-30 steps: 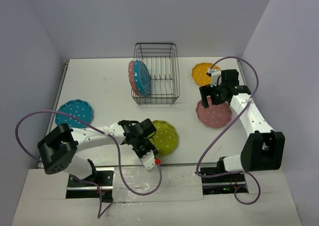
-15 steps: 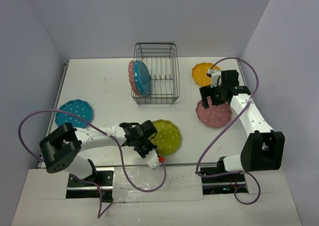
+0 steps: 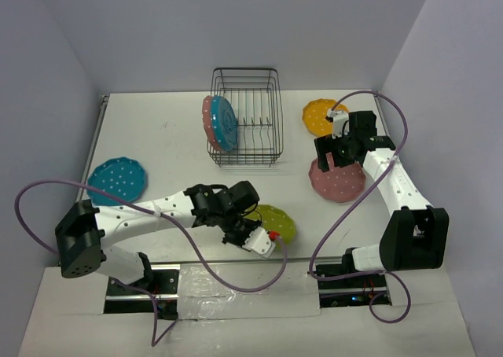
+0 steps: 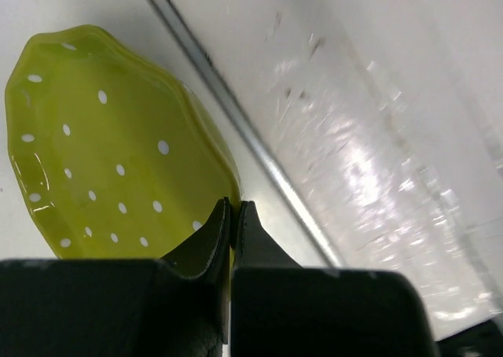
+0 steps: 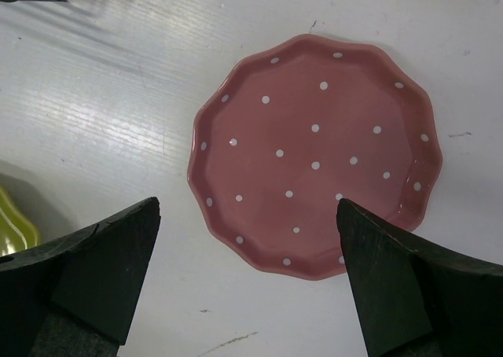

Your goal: Load the plates into the dish rack

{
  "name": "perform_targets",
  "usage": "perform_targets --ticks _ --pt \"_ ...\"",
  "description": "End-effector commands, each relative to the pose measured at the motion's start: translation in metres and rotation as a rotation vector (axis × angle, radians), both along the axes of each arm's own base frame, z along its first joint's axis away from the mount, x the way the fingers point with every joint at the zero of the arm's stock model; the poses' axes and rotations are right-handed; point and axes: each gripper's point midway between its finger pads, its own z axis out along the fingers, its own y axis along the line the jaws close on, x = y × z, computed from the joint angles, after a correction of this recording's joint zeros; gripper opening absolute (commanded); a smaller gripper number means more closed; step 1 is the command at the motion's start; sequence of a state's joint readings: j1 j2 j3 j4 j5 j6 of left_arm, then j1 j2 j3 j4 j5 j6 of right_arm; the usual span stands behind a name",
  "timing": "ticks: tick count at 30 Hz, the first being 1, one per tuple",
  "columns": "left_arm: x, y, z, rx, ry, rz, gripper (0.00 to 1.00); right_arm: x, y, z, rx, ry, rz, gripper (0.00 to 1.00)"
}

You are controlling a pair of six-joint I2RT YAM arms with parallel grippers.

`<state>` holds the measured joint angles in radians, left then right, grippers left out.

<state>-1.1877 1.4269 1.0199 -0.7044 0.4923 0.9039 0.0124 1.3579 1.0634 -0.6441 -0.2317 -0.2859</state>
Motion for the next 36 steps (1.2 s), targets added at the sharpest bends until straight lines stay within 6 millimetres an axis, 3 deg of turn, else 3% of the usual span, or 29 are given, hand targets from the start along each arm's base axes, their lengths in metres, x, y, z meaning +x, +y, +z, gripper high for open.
perform_targets --ticks 1,6,12,18,25,29,30,36 --pt "-0.029 -0.022 0.070 -0.123 0.238 0.044 0.00 0.002 0.003 0.018 0.023 -0.051 0.009 1.00" --pt "-0.009 -0.036 0.113 -0.170 0.445 0.210 0.00 0.003 0.006 0.025 0.041 -0.057 0.015 1.00" --pt "0.043 -0.041 0.167 -0.254 0.770 0.426 0.00 0.004 0.014 0.032 0.085 -0.054 0.018 1.00" --pt "0.108 -0.032 0.253 -0.513 0.901 0.607 0.00 0.013 0.006 0.046 0.162 -0.062 -0.031 1.00" --pt "0.167 -0.010 0.342 -0.775 1.032 0.727 0.00 0.017 0.006 0.046 0.189 -0.049 -0.034 1.00" --pt "0.208 0.001 0.361 -0.897 1.082 0.818 0.00 0.018 0.007 0.045 0.194 -0.045 -0.035 1.00" --pt "0.229 0.006 0.360 -0.935 1.097 0.875 0.00 0.018 0.007 0.045 0.194 -0.045 -0.033 1.00" --pt "0.298 0.022 0.348 -1.089 1.139 1.076 0.00 0.017 0.005 0.043 0.181 -0.043 -0.036 1.00"
